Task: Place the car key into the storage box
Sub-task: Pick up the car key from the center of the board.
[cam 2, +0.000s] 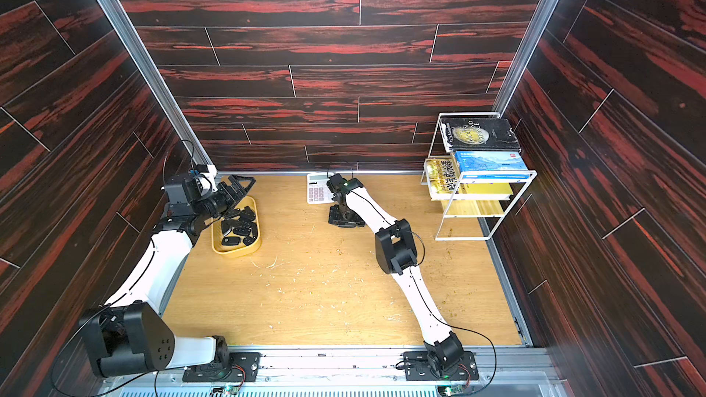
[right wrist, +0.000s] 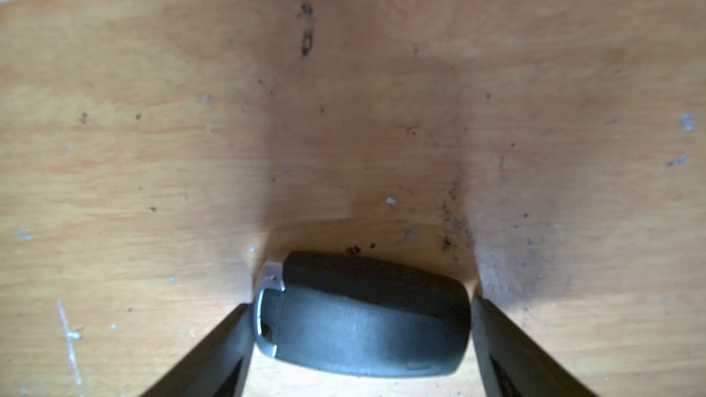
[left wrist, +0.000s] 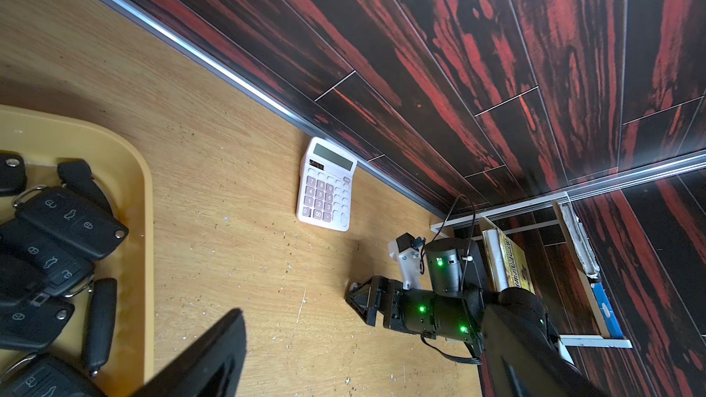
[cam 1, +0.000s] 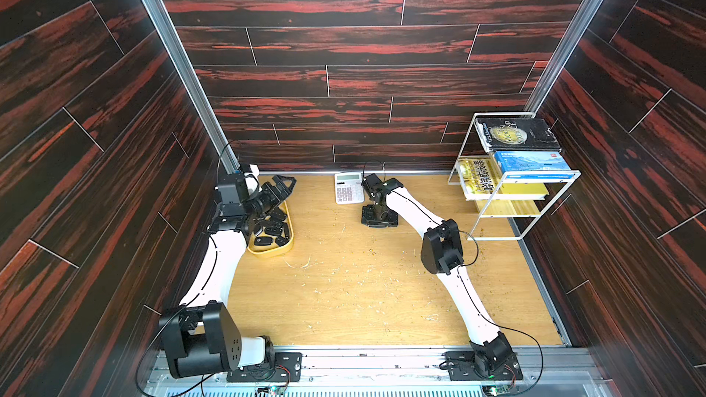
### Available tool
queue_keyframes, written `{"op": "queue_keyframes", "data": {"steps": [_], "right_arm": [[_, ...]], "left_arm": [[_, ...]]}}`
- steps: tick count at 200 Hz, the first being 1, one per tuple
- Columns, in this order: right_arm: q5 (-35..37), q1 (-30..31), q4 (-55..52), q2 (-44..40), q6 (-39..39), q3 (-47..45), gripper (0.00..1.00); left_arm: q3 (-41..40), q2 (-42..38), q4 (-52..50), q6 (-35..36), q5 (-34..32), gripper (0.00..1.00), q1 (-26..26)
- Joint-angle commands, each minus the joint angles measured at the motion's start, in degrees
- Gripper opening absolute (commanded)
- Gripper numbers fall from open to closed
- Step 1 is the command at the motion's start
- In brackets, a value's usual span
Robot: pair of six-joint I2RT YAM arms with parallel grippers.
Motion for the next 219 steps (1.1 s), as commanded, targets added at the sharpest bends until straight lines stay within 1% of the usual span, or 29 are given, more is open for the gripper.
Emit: {"op": "queue_keyframes", "data": {"steps": [1,28,45,58,79,95,109,120,146,155,169,195,204,219], "right_arm": [[-1.73,-0.12,-0.48,2.52,-0.30,0.61,0.86],[-1.72,-0.12,-1.60,2.34,-0.34,0.44,0.81],[-1.74,-0.12,-1.78,1.94,-0.43,0.31,0.77],[-1.68,-0.12,-1.79,1.57,-0.50,0.18,0.76],[-1.75,-0.12,-1.71,0.99,-0.70,0.09,0.76],[-1.68,-0.04,-1.87,0.40,-0.87,-0.16,0.75],[-1.66,-0.03,-1.70,-0.46,-1.01,-0.97,0.75],[-1.71,0.12,-1.29,-1.32,-1.22,-1.78,0.75],[-3.14,0.14,-0.21,-3.74,-1.80,-3.60,0.75],[-3.55,0.22,-0.21,-4.45,-1.98,-3.66,0.75],[-3.90,0.38,-0.21,-5.77,-2.28,-4.07,0.76],[-4.79,0.71,0.06,-8.70,-2.95,-4.79,0.76],[-5.06,0.76,0.06,-9.62,-3.11,-4.95,0.76],[-5.38,0.76,0.01,-11.18,-3.37,-4.94,0.76]], "left_arm": [[-0.22,-0.13,0.93,0.35,0.39,1.00,0.23],[-0.76,-0.71,0.89,0.80,-0.83,1.00,0.19],[-1.27,-1.01,2.61,0.22,-0.26,1.00,0.14],[-1.85,-1.39,4.47,-0.15,0.29,1.00,-0.15],[-3.74,-2.20,10.82,-2.04,2.20,1.00,-1.11],[-5.67,-3.43,16.70,-3.60,3.02,1.00,-2.99],[-4.69,-3.29,14.94,-1.64,3.88,1.00,-5.27],[-3.93,-3.15,11.86,0.44,3.23,1.00,-7.03],[-4.53,-4.82,6.29,5.19,-3.46,0.99,-11.76],[-5.46,-5.37,5.64,5.26,-5.79,0.98,-13.20],[-8.34,-5.99,8.12,3.69,-7.71,0.98,-14.95],[-15.55,-7.35,15.10,0.92,-13.15,0.98,-18.95],[-17.69,-7.21,17.47,-0.20,-15.17,0.98,-20.43],[-20.64,-6.24,21.78,-2.45,-16.69,0.98,-22.12]]}}
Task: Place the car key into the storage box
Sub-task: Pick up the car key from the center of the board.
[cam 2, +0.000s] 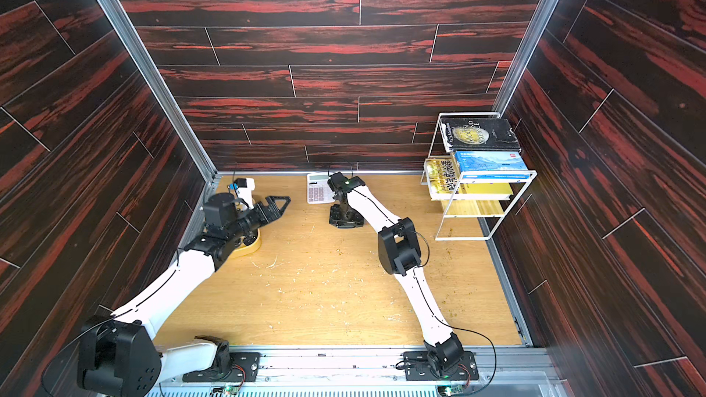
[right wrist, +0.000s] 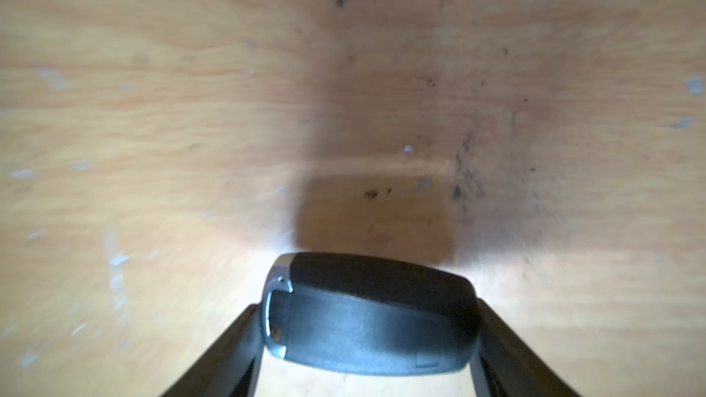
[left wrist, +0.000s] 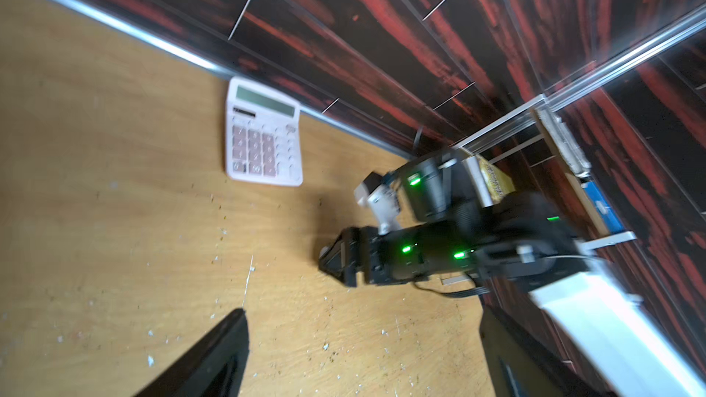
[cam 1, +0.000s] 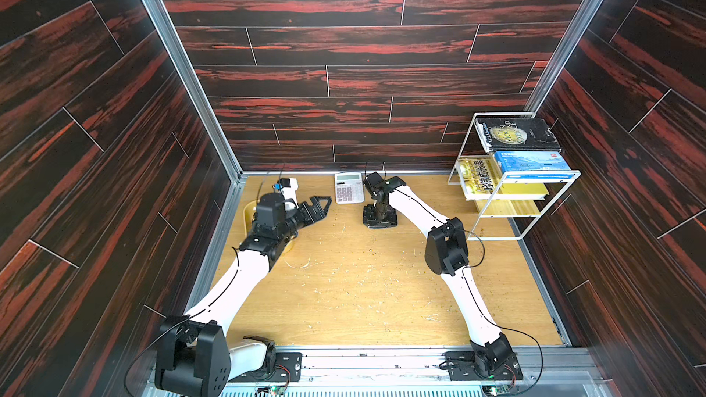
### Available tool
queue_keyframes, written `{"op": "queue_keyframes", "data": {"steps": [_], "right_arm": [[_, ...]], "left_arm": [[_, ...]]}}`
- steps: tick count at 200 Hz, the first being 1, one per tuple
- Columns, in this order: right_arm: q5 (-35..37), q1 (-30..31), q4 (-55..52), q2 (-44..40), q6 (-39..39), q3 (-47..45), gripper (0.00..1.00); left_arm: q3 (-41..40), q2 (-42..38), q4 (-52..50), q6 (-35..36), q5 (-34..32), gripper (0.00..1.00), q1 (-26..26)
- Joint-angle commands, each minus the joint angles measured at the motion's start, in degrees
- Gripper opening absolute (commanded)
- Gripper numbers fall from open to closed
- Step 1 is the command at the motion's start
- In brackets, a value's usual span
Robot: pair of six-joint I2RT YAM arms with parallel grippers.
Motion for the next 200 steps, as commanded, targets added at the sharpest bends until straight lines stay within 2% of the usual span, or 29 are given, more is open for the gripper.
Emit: {"op": "queue_keyframes", "data": {"steps": [1,42,76,117,143,183,200], "right_arm": [[-1.53,0.45,-0.49,-5.08,-1.04,0.03,0.76],[-3.36,0.95,-1.09,-9.96,-0.88,-0.46,0.76],[-6.39,2.10,1.07,-16.33,-0.43,-4.52,0.76],[-10.12,3.24,6.32,-25.46,0.40,-13.48,0.77],[-14.20,3.31,11.76,-31.30,1.55,-20.85,0.77],[-18.40,3.78,16.98,-34.82,2.75,-27.57,0.77],[-20.48,4.24,19.13,-35.55,3.72,-29.41,0.76]], "left_arm": [[-4.07,0.27,7.76,-3.16,-5.81,0.98,-2.41],[-5.80,3.90,14.70,-1.64,-5.01,0.97,-5.68],[-6.55,5.48,18.10,2.11,-4.78,0.97,-8.27],[-13.86,4.33,33.94,3.99,-6.29,0.96,-11.75],[-19.20,5.51,48.40,5.19,-8.14,0.96,-14.58],[-19.81,9.03,55.74,8.28,-11.71,0.97,-18.69],[-20.51,11.00,62.03,11.92,-16.08,0.97,-21.47]]}}
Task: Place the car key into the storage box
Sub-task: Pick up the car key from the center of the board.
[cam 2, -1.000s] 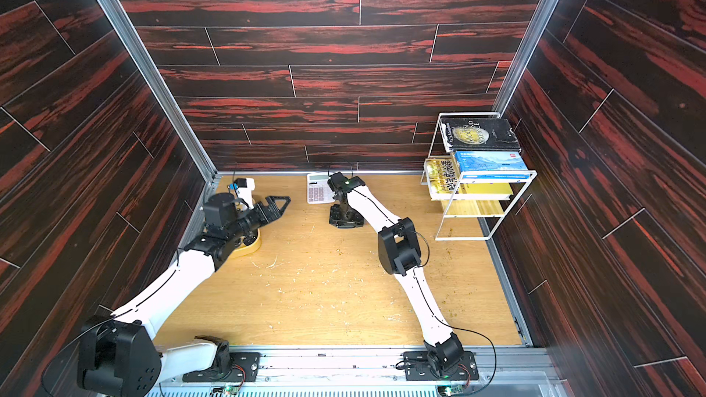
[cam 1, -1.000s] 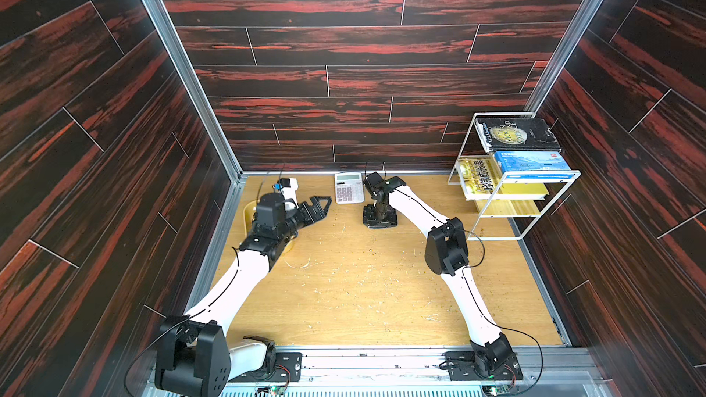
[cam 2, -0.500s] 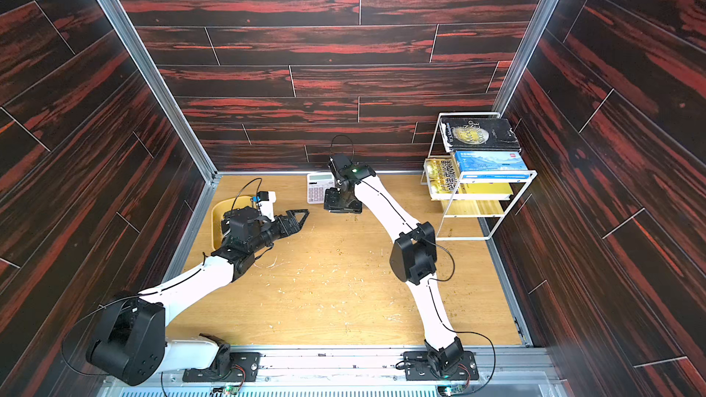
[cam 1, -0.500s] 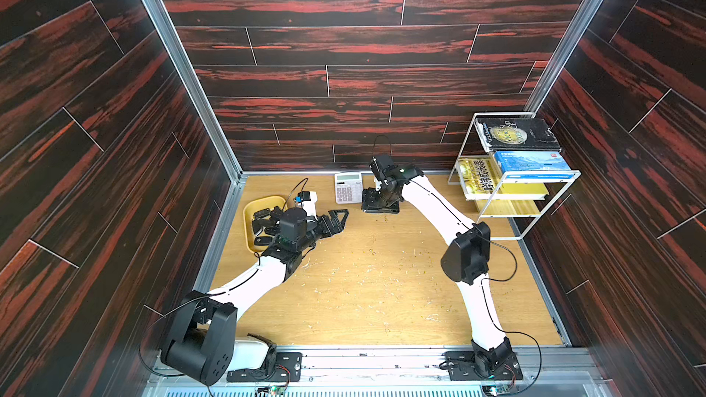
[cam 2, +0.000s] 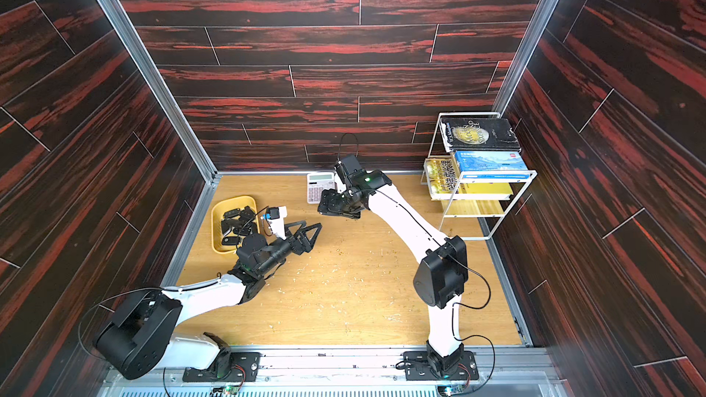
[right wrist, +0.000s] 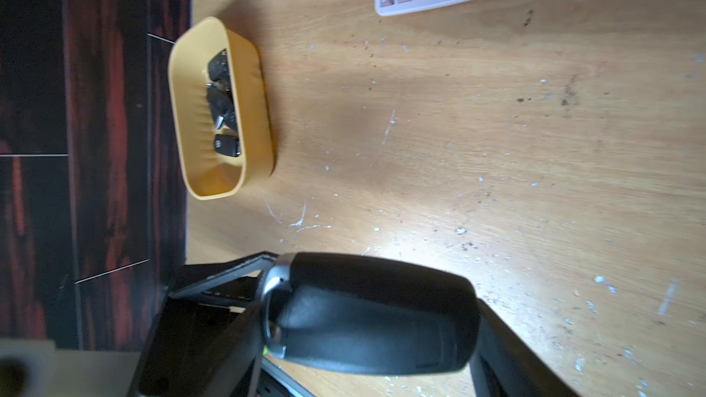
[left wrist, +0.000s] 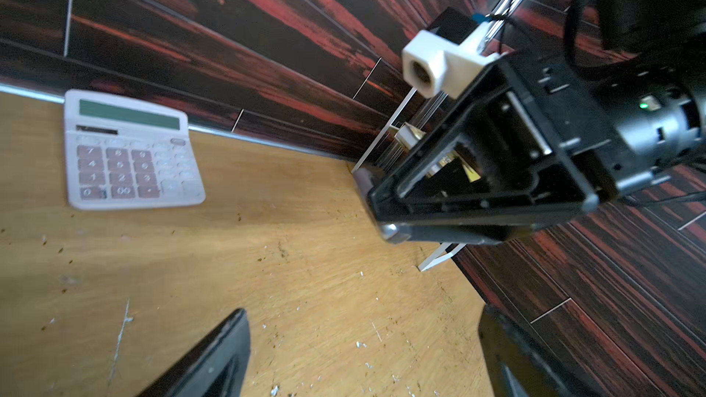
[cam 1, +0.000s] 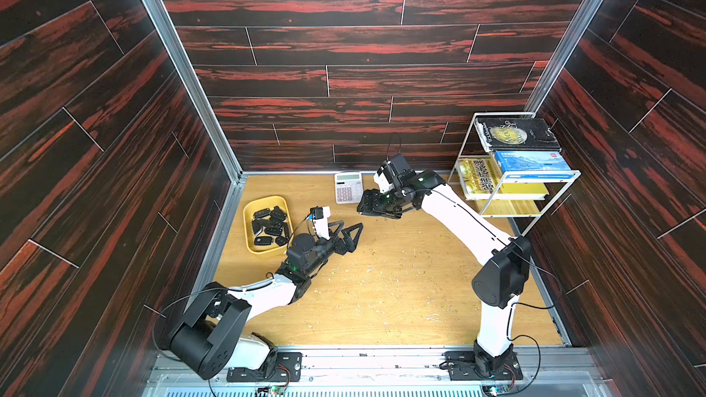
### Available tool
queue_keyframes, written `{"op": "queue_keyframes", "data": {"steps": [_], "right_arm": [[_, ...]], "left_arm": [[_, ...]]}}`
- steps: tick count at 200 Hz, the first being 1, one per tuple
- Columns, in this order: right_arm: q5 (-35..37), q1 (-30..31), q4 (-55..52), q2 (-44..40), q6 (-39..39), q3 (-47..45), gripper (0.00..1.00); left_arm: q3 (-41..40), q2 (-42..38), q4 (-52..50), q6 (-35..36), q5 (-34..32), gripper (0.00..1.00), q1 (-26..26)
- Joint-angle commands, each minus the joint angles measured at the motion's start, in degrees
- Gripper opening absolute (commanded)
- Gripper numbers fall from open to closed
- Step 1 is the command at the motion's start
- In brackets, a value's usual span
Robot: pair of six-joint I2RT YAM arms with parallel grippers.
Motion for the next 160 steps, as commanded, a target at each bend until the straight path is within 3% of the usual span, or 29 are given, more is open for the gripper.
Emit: {"op": "queue_keyframes", "data": {"steps": [1,38,73,160], "right_arm": [[-4.55,0.94,4.82,-1.23,1.82,-2.42,0.76],[-7.58,1.08,13.93,-5.02,4.84,-8.44,0.77],[-9.71,1.13,15.30,-5.66,5.87,-7.72,0.77],[-11.22,1.11,15.76,-8.11,5.98,-10.17,0.77]], "left_arm": [[-0.81,1.97,12.04,5.58,-5.37,0.97,-2.78],[1.76,7.33,15.70,6.40,-8.35,0.97,-4.50],[2.39,12.47,20.59,4.42,-10.59,0.96,-4.59],[6.21,13.59,20.27,6.21,-12.45,0.93,-6.13]]}}
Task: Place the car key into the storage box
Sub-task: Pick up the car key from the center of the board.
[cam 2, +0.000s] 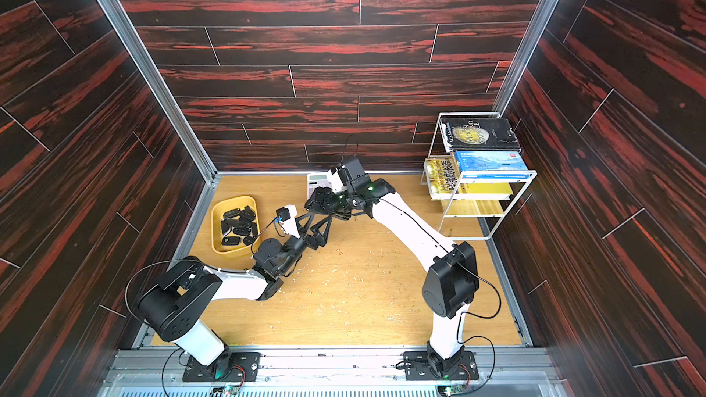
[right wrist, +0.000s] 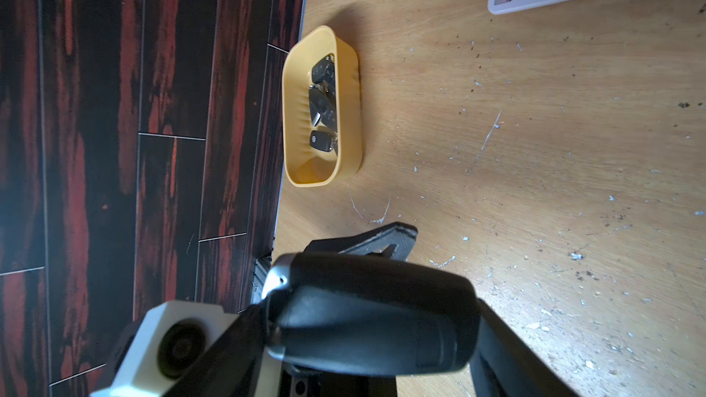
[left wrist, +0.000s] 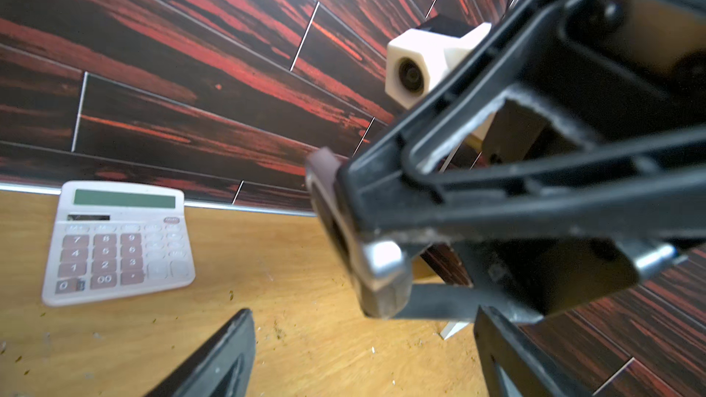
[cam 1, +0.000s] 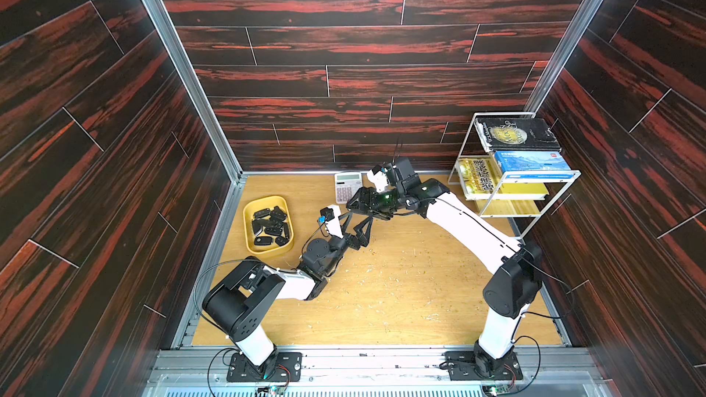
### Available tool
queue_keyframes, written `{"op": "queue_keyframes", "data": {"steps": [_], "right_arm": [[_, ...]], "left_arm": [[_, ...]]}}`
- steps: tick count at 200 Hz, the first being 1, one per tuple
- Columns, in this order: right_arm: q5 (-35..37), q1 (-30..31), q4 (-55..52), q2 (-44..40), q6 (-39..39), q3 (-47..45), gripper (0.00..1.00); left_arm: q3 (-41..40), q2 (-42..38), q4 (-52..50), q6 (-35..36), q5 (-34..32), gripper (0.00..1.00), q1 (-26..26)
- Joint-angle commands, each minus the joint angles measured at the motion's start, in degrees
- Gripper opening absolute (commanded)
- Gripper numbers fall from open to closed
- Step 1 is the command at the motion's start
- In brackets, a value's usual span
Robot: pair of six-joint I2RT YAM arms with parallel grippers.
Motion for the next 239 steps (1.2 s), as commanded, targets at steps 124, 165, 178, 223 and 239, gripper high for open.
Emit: {"op": "queue_keyframes", "data": {"steps": [124,165,178,223,239], "right_arm": [[-1.56,0.35,2.24,-4.13,0.60,-5.53,0.77],[-1.00,0.35,2.39,-4.27,0.83,-6.28,0.76],[-0.83,0.36,2.38,-4.18,0.76,-6.42,0.76],[-1.08,0.36,3.01,-3.96,1.09,-6.95,0.76],[-1.08,0.40,3.16,-3.96,1.06,-7.03,0.79]], "left_arm": [[4.78,-0.13,-1.50,2.40,-0.06,0.54,-1.10],[6.44,-0.42,-2.92,1.38,1.10,0.23,-1.10],[6.65,-0.52,-2.89,0.73,1.48,0.12,-1.10],[7.04,-0.40,-2.38,-0.85,2.91,0.00,-1.10],[7.02,-0.47,-2.32,-1.19,3.10,0.00,-1.09]]}}
